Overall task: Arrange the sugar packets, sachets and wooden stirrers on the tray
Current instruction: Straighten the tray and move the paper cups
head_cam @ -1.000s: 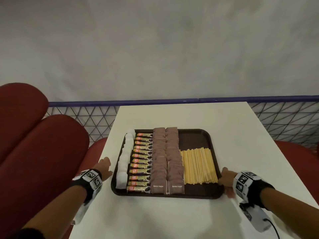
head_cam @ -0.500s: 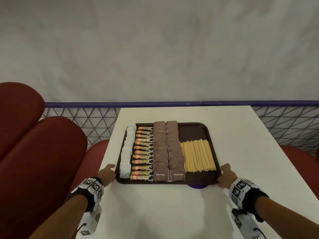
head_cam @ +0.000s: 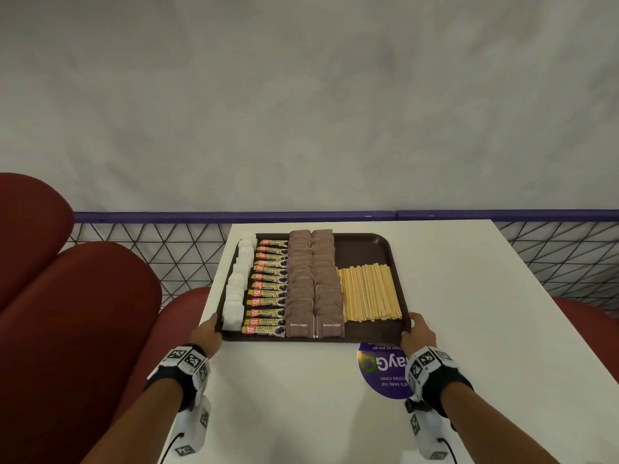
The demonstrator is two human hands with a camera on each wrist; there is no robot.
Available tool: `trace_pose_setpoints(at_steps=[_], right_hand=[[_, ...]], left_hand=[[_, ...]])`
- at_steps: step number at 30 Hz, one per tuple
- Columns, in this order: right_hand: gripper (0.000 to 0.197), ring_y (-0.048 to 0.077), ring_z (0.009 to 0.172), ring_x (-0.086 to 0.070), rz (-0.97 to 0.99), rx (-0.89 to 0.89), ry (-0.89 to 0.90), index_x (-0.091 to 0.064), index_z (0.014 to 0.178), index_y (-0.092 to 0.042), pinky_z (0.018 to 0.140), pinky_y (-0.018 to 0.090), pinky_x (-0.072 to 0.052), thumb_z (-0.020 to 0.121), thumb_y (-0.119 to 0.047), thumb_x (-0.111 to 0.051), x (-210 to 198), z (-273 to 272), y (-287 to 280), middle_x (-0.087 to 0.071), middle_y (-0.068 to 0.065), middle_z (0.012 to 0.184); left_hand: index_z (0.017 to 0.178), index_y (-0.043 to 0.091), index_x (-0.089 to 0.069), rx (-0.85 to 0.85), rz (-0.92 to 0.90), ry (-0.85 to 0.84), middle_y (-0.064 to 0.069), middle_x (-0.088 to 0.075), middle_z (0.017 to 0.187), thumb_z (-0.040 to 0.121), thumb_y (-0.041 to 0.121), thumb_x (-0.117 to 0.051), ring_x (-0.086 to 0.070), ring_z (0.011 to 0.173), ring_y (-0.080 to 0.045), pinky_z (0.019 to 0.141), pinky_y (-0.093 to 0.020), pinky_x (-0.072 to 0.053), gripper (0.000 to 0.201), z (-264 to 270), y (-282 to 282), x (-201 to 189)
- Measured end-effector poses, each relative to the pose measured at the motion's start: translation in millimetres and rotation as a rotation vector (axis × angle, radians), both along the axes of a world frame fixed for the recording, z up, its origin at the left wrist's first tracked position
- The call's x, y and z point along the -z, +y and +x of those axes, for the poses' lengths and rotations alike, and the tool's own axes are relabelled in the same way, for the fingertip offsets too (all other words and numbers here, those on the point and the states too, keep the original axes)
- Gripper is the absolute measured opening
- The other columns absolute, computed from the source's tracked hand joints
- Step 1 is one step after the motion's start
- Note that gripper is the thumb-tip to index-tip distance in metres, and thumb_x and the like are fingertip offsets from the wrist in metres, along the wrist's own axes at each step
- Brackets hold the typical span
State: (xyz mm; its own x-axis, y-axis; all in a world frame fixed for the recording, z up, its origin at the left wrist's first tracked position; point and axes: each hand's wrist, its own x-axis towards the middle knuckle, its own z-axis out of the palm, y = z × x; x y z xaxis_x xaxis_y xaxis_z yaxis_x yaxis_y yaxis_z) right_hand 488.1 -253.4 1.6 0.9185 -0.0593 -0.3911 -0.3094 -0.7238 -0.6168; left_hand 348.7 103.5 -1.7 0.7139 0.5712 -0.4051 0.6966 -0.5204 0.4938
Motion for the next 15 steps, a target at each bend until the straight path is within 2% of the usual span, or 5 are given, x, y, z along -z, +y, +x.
trace_pose_setpoints(at_steps=[3, 5, 12, 15], right_hand=[[0.043, 0.037, 0.108, -0.057, -0.004, 0.018, 0.015, -0.037, 0.135, -0.006, 0.087, 0.038, -0.049, 0.093, 0.001, -0.043, -1.3, 4.6, 5.5, -0.056, 0.024, 0.123], [0.043, 0.036, 0.109, -0.057, -0.004, 0.023, 0.016, -0.037, 0.136, -0.007, 0.089, 0.040, -0.049, 0.093, 0.000, -0.043, -0.7, 5.8, 8.2, -0.056, 0.023, 0.123], [0.043, 0.035, 0.115, -0.054, -0.025, 0.009, -0.015, -0.039, 0.136, -0.006, 0.095, 0.040, -0.046, 0.094, -0.001, -0.044, 1.3, 4.8, 8.6, -0.054, 0.021, 0.128], [0.046, 0.035, 0.117, -0.052, -0.033, -0.030, 0.007, -0.037, 0.139, -0.010, 0.098, 0.041, -0.046, 0.094, -0.006, -0.046, 0.4, 4.3, 5.1, -0.052, 0.021, 0.128]], left_hand=[[0.144, 0.002, -0.026, 0.011, 0.011, 0.057, -0.021, -0.034, 0.148, 0.095, -0.003, -0.035, -0.033, 0.137, -0.034, 0.114, -0.037, -0.023, 0.050, 5.3, 3.7, -1.7], [0.144, 0.002, -0.026, 0.010, 0.024, 0.056, -0.020, -0.033, 0.149, 0.095, -0.002, -0.036, -0.031, 0.138, -0.034, 0.115, -0.036, -0.022, 0.050, 7.6, 6.3, -1.5], [0.145, 0.003, -0.028, 0.004, 0.039, 0.025, -0.020, -0.033, 0.149, 0.098, 0.002, -0.033, -0.031, 0.138, -0.034, 0.115, -0.036, -0.021, 0.047, 5.5, 9.4, 5.9], [0.146, 0.006, -0.024, 0.010, 0.048, -0.019, -0.019, -0.028, 0.151, 0.092, -0.005, -0.039, -0.027, 0.139, -0.034, 0.116, -0.041, -0.021, 0.057, 0.8, 8.6, 6.9]])
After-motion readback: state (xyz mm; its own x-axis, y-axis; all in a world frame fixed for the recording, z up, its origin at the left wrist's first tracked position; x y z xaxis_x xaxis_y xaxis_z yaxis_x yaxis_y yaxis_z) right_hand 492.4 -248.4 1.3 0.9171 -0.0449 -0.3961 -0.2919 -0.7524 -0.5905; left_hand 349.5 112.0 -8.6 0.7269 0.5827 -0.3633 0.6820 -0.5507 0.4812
